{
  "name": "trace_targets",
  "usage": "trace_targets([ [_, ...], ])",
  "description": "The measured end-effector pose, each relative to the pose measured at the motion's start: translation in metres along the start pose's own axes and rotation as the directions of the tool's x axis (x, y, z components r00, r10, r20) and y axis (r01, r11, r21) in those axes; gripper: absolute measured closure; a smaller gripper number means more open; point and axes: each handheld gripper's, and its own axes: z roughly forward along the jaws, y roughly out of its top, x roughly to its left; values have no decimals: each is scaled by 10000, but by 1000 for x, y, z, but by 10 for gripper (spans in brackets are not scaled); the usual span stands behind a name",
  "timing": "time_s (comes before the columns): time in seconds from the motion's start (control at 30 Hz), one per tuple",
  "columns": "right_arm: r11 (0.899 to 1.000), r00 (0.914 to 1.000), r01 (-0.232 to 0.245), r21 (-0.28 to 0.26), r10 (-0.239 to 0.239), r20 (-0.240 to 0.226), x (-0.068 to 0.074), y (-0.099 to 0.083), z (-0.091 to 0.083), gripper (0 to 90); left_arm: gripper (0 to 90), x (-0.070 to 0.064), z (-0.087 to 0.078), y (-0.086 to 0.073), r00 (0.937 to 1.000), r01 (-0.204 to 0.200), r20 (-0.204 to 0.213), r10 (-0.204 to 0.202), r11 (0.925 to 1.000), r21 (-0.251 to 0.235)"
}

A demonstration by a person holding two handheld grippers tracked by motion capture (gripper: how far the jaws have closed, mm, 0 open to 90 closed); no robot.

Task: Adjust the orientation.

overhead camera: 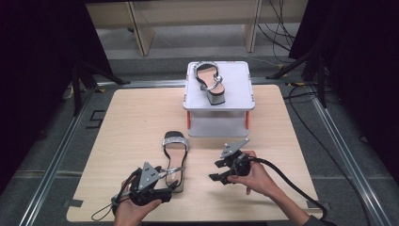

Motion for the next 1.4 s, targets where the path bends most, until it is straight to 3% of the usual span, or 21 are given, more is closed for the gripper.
trace_targets([
  [0.2, 9987, 9987, 505, -18, -505, -76, 10, 23, 27, 513, 244, 10, -9, -24, 9965, 749, -398, -740, 9970, 205],
  [0.33, 9990, 9988, 286, -341, -299, -378, 9, 35, 40, 567, 239, 18, -14, -41, 9916, 1155, -625, -1132, 9927, 347],
  [0.43, 9991, 9982, 232, -364, -252, -552, 9, 41, 49, 590, 233, 22, -15, -56, 9854, 1607, -680, -1564, 9849, 642],
  [0.5, 9983, 9954, -11, -581, -45, -955, 8, 43, 55, 615, 232, 24, -15, -61, 9840, 1692, -705, -1635, 9820, 840],
  [0.53, 9981, 9929, -386, -470, 330, -1143, 8, 42, 56, 615, 232, 26, -16, -63, 9833, 1716, -766, -1651, 9811, 889],
  [0.6, 9994, 9949, -19, -343, -16, -1012, 7, 44, 62, 615, 232, 27, -17, -64, 9825, 1747, -815, -1674, 9802, 927],
  [0.73, 9991, 9925, -208, -361, 163, -1211, 10, 48, 70, 683, 232, 27, -15, -65, 9829, 1741, -767, -1674, 9805, 911],
  [0.8, 9993, 9958, 345, -135, -355, -843, 6, 50, 73, 767, 235, 27, -14, -66, 9846, 1631, -801, -1557, 9818, 967],
  [0.83, 9996, 9963, 216, -203, -232, -826, 6, 50, 72, 795, 237, 27, -15, -66, 9857, 1555, -821, -1474, 9825, 1028],
  [0.9, 9978, 9948, 619, -251, -638, -793, 6, 51, 70, 817, 237, 28, -15, -66, 9859, 1559, -768, -1485, 9826, 1009],
  [0.97, 9971, 9942, 752, -122, -759, -762, 7, 52, 68, 824, 237, 28, -15, -66, 9833, 1728, -738, -1666, 9810, 886],
  [1.0, 9975, 9949, 699, -45, -701, -728, 6, 52, 67, 826, 238, 30, -15, -67, 9852, 1578, -826, -1499, 9824, 998],
  [1.07, 9967, 9953, 816, 30, -813, -532, 4, 52, 61, 828, 242, 30, -15, -68, 9819, 1776, -834, -1702, 9798, 922],
  [1.2, 9981, 9966, 615, 46, -612, -558, 0, 48, 40, 830, 243, 32, -17, -68, 9802, 1826, -914, -1755, 9802, 765],
  [1.27, 9960, 9956, 891, 81, -889, -299, -4, 43, 26, 831, 245, 33, -17, -69, 9792, 1875, -940, -1799, 9791, 786],
  [1.4, 9967, 9961, 813, 2, -812, -346, -13, 27, -1, 833, 246, 33, -15, -70, 9781, 1924, -970, -1840, 9775, 862],
])
